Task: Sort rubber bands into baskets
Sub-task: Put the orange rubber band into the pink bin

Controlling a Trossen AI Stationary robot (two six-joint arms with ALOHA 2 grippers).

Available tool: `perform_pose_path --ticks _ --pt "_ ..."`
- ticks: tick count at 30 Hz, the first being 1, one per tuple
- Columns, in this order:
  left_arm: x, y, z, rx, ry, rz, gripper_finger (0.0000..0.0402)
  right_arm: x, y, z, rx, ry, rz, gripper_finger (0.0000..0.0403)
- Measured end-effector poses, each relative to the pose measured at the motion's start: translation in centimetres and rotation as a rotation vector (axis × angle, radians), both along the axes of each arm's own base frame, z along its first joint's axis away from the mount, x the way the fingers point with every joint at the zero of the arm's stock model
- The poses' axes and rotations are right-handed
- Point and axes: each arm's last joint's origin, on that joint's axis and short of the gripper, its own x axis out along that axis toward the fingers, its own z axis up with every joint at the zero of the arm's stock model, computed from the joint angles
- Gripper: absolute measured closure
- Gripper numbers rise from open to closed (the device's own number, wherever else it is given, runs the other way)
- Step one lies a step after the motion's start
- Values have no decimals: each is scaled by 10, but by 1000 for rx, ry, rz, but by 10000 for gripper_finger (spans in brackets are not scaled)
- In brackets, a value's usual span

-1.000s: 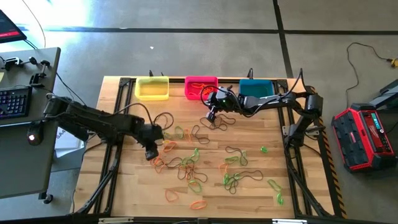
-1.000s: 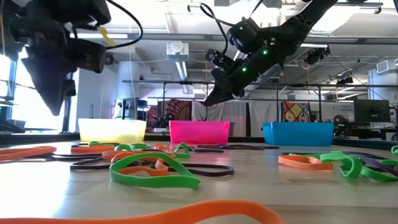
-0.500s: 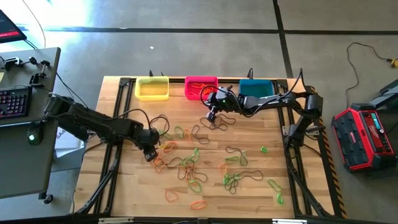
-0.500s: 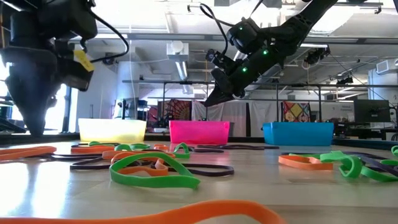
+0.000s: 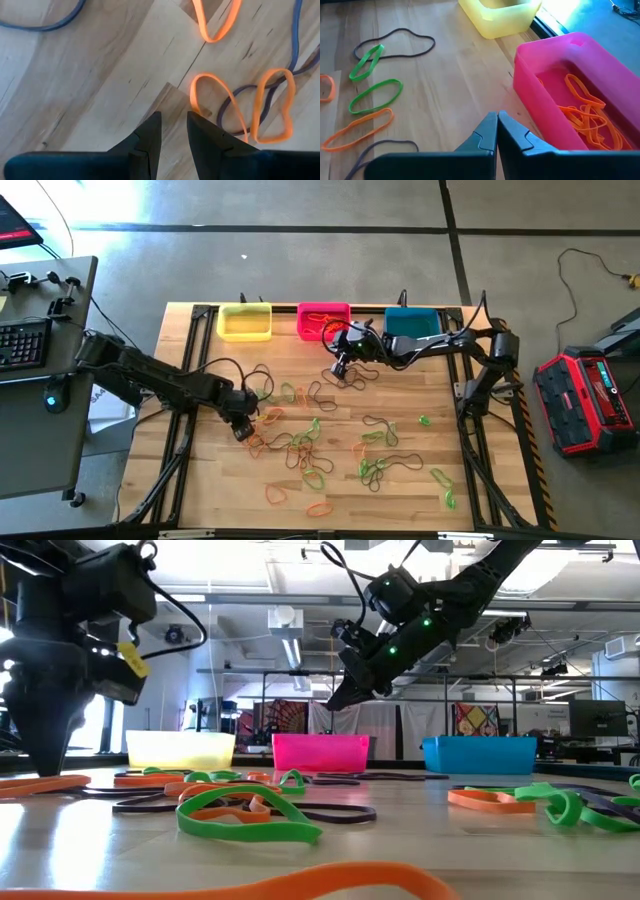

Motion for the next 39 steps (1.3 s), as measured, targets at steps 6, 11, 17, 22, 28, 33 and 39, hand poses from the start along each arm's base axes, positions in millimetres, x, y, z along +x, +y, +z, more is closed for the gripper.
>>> perform_pose_path --ticks 6,11,17,22,28,33,39 --pt "1 -1 0 -24 -20 -24 317 1 3 0 -2 -2 8 403" --pt "8 -3 9 -48 -69 -48 317 1 3 0 -2 -2 9 403" --pt "8 -3 9 -42 -58 -41 317 1 3 0 -1 -3 8 403" --pt "10 -3 0 -40 -18 -17 317 1 3 0 -2 -3 9 403" --pt "12 -4 -6 -32 14 -38 327 1 3 0 -2 -4 8 403" --pt "20 -4 7 32 -51 -112 383 1 3 0 -2 -4 9 402" --pt "35 5 28 150 -143 -166 399 1 3 0 -2 -4 8 402"
